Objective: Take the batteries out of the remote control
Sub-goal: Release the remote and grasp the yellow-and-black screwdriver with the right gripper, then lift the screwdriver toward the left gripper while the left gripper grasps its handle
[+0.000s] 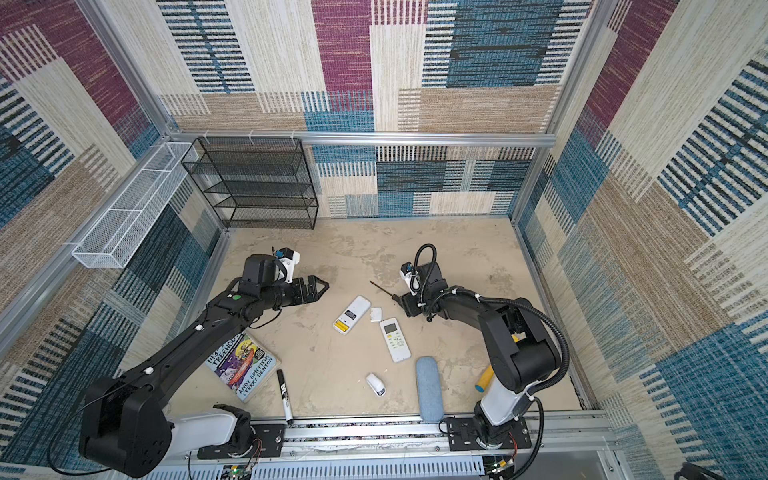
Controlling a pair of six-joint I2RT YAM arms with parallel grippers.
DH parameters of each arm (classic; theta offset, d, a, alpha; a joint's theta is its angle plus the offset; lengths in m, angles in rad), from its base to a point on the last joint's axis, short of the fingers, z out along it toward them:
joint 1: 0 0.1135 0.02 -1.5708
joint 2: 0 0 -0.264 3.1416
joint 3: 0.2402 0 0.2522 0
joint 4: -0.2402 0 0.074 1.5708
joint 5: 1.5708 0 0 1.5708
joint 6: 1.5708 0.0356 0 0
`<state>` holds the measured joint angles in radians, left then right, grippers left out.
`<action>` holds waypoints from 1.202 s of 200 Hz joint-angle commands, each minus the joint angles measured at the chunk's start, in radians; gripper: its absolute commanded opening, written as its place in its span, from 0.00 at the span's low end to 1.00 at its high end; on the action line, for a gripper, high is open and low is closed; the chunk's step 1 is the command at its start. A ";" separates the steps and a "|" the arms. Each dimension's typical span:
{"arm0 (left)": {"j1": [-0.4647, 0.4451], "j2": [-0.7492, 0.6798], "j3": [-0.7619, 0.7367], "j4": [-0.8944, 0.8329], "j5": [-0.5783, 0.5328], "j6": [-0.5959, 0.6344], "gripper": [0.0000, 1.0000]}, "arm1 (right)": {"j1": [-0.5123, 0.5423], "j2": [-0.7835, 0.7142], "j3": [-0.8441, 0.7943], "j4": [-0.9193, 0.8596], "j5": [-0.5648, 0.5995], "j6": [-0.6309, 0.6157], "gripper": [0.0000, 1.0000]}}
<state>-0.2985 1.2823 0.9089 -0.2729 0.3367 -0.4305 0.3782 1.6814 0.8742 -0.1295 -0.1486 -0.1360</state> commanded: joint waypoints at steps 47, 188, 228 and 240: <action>-0.033 -0.006 -0.019 0.129 -0.082 0.139 0.97 | -0.001 0.049 -0.007 0.032 -0.030 0.013 0.59; -0.121 -0.071 -0.155 0.433 -0.165 0.767 0.99 | -0.001 -0.065 0.095 -0.065 -0.237 0.000 0.13; -0.158 -0.073 -0.173 0.482 -0.167 1.026 0.96 | -0.001 -0.104 0.132 -0.151 -0.408 0.008 0.14; -0.187 -0.070 -0.180 0.489 -0.179 1.138 0.95 | 0.001 -0.115 0.134 -0.176 -0.448 0.009 0.14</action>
<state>-0.4515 1.2121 0.7391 0.1600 0.1646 0.4343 0.3775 1.5864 0.9970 -0.2398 -0.4549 -0.1329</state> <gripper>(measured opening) 0.961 0.272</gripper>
